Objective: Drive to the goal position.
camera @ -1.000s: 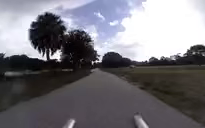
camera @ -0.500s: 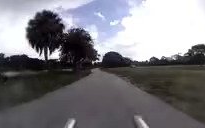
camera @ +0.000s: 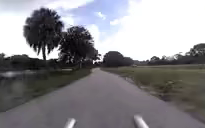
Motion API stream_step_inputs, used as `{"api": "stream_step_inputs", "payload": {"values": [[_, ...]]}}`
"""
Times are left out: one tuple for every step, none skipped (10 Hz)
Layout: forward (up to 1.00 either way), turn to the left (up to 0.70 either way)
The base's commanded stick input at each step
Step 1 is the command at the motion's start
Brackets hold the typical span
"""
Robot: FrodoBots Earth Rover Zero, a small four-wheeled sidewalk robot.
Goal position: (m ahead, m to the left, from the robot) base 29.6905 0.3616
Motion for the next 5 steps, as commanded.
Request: {"api": "stream_step_inputs", "payload": {"values": [[0.85,0.00],[0.85,0.00],[0.85,0.00],[0.85,0.00],[0.85,0.00]]}}
